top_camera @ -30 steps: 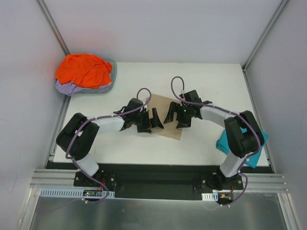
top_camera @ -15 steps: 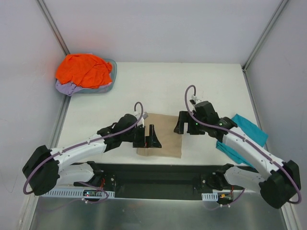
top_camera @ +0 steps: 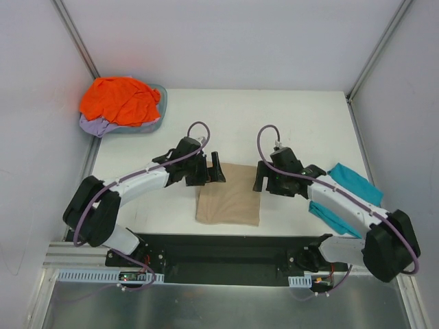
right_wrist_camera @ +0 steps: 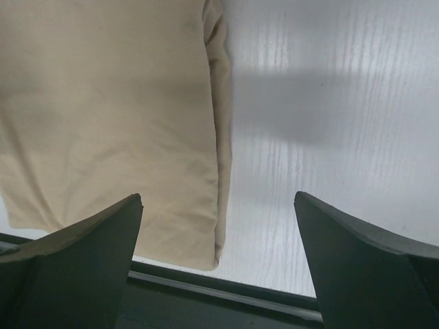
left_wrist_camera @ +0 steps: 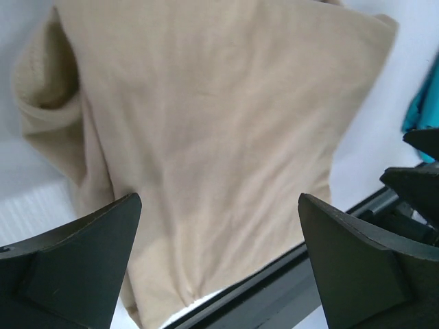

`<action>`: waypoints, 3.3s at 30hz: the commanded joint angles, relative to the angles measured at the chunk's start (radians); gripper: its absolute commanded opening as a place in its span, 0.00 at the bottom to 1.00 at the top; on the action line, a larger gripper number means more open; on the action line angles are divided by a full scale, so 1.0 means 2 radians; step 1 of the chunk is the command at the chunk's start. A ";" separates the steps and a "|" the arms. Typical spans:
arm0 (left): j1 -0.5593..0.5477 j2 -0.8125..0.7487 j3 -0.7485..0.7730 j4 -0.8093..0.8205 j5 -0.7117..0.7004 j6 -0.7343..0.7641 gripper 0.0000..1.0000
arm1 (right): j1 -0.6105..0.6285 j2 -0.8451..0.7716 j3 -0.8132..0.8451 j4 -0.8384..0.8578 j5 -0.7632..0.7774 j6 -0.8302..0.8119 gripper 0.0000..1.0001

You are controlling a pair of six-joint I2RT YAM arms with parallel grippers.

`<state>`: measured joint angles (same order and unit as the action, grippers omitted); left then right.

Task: Fold and stack the t-shirts
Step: Put the neatly folded tshirt into the corner of the board with the right arm

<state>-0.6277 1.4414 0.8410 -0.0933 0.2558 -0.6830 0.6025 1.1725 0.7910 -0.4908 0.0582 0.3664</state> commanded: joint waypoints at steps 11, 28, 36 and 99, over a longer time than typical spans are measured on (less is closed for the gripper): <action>0.022 0.083 0.009 -0.008 0.025 0.006 0.99 | -0.014 0.206 0.065 0.072 -0.089 0.028 0.90; 0.022 -0.047 0.014 -0.028 0.028 0.025 0.99 | -0.001 0.224 0.040 0.082 -0.137 0.011 0.01; 0.022 -0.100 -0.002 -0.050 -0.039 0.035 0.99 | -0.004 0.110 0.062 -0.121 0.064 0.015 0.01; 0.022 -0.060 0.021 -0.073 -0.053 0.059 0.99 | -0.368 0.061 0.211 -0.371 0.311 -0.144 0.01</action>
<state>-0.5873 1.3136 0.8486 -0.2325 0.1528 -0.5865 -0.0654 1.2278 1.2335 -1.2465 0.6422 0.0990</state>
